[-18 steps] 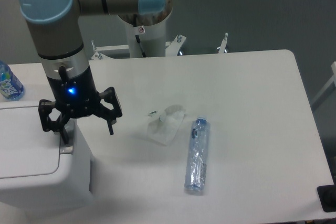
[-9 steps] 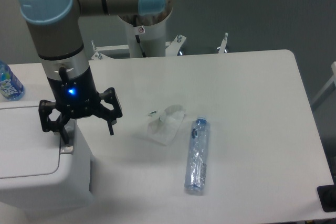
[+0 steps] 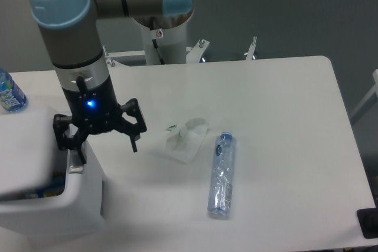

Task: Open the trash can
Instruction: 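Push the lid open with the gripper, exposing the bin interior, then withdraw the gripper from the open bin toward the tissue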

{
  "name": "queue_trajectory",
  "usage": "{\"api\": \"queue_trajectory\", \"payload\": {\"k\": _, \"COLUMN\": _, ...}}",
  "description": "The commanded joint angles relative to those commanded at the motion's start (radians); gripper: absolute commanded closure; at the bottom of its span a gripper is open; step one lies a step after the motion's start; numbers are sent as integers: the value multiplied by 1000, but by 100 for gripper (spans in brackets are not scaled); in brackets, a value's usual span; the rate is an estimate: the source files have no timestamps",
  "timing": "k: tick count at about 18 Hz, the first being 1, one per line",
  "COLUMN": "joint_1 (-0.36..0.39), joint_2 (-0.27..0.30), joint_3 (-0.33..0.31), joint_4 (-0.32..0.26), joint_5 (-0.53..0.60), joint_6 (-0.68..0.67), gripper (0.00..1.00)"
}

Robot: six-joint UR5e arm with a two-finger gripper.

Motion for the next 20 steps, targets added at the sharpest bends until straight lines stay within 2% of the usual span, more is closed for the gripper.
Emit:
{"api": "queue_trajectory", "payload": {"k": 5, "joint_1": 17, "joint_2": 11, "joint_3": 3, "joint_4": 0, "joint_5": -9, "joint_6": 0, "gripper": 0}}
{"api": "queue_trajectory", "payload": {"k": 12, "joint_1": 139, "joint_2": 60, "joint_3": 47, "joint_4": -2, "joint_5": 11, "joint_6": 35, "gripper": 0}}
{"api": "queue_trajectory", "payload": {"k": 15, "joint_1": 190, "joint_2": 86, "joint_3": 38, "joint_4": -20, "joint_5": 130, "joint_6": 251, "gripper": 0}}
{"api": "queue_trajectory", "payload": {"k": 17, "joint_1": 207, "joint_2": 87, "joint_3": 31, "joint_4": -78, "joint_5": 233, "joint_6": 442, "gripper": 0}}
{"api": "queue_trajectory", "payload": {"k": 20, "joint_1": 282, "joint_2": 87, "joint_3": 32, "joint_4": -169, "joint_5": 261, "joint_6": 682, "gripper": 0}}
